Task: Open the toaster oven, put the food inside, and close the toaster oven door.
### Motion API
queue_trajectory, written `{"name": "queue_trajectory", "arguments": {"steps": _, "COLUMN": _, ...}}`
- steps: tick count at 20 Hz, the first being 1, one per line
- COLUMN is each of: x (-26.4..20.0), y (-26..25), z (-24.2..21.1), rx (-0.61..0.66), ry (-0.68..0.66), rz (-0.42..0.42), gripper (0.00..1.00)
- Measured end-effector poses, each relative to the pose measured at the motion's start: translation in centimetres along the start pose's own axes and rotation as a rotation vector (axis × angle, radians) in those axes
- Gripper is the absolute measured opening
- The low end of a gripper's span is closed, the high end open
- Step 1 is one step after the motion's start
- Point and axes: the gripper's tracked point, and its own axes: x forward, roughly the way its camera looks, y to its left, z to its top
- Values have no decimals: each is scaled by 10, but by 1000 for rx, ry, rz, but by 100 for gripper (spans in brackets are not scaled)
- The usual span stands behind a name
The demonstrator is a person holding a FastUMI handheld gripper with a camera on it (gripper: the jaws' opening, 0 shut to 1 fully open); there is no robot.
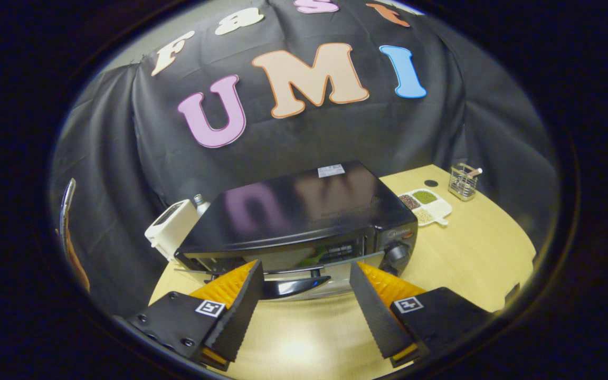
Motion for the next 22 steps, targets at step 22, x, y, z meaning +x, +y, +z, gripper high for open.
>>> {"name": "queue_trajectory", "arguments": {"steps": 22, "x": -79, "y": 9, "z": 166, "rx": -201, "ry": -308, "rz": -46, "gripper": 99}}
